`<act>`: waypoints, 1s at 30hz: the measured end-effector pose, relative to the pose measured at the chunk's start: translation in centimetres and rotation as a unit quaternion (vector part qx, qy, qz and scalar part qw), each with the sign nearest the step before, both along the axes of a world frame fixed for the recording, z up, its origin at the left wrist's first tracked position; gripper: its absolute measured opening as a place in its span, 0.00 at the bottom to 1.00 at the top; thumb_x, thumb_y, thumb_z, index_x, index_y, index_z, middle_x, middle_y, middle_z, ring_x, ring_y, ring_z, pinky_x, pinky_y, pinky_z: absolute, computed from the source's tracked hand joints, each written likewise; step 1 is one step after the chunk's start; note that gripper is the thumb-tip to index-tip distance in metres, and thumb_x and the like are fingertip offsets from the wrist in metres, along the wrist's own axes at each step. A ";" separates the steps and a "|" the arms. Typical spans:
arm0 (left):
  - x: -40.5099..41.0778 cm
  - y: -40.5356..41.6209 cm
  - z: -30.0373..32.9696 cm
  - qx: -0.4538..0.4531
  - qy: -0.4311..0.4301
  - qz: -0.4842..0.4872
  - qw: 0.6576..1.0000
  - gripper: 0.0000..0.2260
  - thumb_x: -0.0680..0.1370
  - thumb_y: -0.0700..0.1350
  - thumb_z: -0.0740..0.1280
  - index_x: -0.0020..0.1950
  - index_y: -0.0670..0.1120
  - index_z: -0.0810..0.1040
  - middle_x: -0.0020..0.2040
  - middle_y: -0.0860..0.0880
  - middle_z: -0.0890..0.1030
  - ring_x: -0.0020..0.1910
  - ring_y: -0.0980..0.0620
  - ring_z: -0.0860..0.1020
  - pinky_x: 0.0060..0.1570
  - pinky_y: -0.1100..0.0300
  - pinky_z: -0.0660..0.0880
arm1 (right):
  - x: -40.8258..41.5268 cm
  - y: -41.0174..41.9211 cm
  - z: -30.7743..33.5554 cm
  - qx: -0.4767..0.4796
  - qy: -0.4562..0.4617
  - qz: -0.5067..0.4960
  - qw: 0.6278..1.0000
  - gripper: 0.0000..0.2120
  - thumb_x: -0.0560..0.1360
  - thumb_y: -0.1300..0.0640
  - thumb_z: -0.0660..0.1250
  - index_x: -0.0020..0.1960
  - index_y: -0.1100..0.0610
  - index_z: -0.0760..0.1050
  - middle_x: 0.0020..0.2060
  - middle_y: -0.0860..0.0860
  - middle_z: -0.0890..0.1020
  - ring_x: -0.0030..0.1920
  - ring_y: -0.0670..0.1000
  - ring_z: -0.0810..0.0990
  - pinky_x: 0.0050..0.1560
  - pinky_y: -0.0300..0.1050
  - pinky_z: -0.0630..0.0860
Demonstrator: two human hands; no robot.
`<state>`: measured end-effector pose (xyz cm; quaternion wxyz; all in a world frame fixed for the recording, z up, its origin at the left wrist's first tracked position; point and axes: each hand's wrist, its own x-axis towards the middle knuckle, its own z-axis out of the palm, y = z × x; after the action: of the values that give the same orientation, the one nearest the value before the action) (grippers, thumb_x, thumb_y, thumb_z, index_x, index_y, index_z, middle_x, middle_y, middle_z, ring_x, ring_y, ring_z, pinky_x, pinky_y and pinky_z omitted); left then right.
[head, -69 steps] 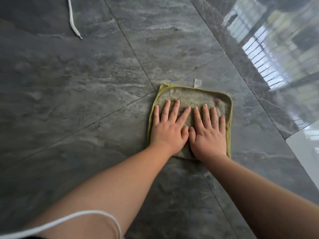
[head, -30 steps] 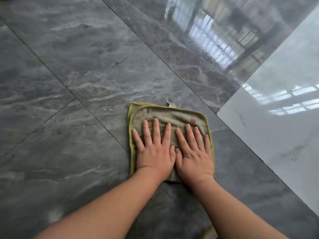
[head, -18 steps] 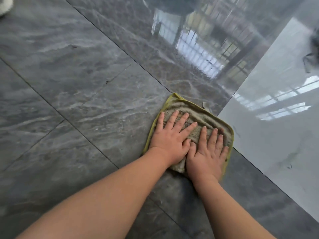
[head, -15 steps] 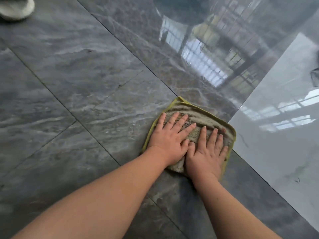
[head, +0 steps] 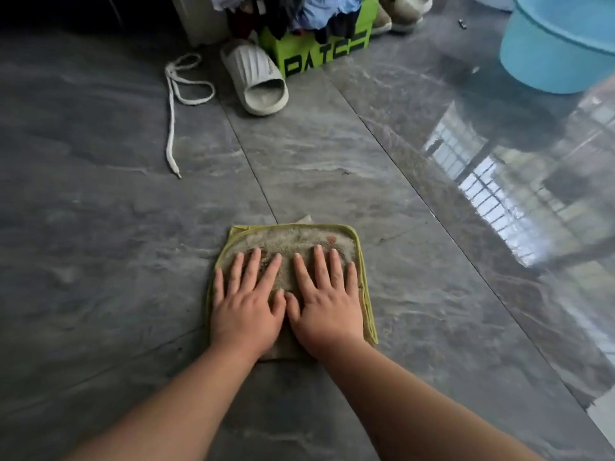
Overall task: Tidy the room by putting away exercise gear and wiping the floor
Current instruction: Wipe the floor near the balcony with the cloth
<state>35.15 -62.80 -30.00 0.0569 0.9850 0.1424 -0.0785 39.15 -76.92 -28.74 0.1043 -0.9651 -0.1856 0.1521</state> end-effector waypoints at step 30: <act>19.5 6.3 -0.5 0.026 -0.009 0.025 0.999 0.28 0.80 0.61 0.46 0.78 0.62 0.40 0.81 0.50 0.43 0.79 0.43 0.41 0.73 0.35 0.39 | 20.7 6.2 -1.5 0.016 -0.069 0.063 0.995 0.33 0.77 0.34 0.43 0.80 0.40 0.43 0.81 0.48 0.44 0.80 0.54 0.38 0.77 0.60 0.36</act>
<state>54.64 -56.51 -30.55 0.0349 0.9830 0.1687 -0.0641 59.84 -70.76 -30.22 0.0965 -0.9580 -0.2550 0.0882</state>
